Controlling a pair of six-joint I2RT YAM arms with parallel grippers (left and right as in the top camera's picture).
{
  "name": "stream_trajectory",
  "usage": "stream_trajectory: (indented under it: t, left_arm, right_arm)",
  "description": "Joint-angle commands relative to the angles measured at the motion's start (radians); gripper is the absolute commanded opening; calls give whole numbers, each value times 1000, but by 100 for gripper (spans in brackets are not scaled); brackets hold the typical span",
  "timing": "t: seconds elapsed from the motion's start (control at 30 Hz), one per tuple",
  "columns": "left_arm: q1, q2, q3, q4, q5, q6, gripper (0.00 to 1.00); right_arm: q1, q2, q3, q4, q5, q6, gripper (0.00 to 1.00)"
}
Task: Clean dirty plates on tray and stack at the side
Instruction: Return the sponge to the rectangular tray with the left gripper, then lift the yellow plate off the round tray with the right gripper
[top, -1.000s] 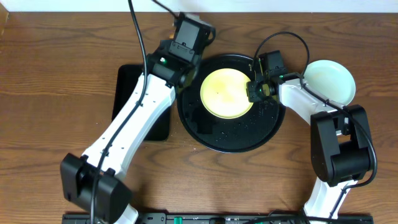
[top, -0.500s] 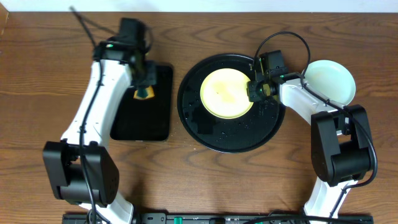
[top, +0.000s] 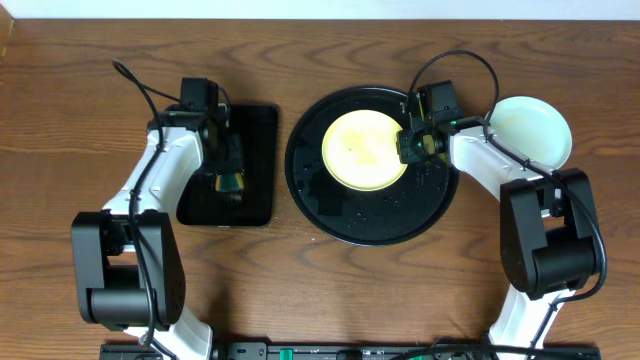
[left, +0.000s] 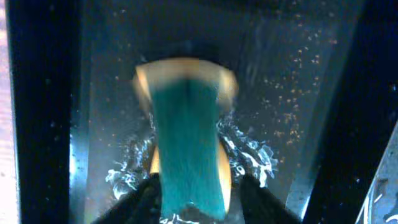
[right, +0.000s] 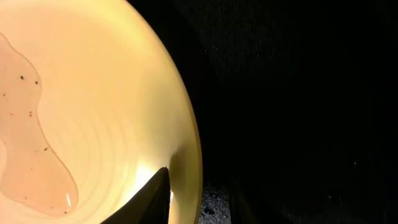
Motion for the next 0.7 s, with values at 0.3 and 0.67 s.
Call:
stream_trajectory:
  t: [0.3,0.67]
  left_arm:
    - [0,3,-3,3,-5,5,84]
    - [0,3,-3,3,-5,5,86]
  right_arm:
    - [-3,-23,13,-15,0,-11,1]
    - [66,-351,35,-137,356,-90,1]
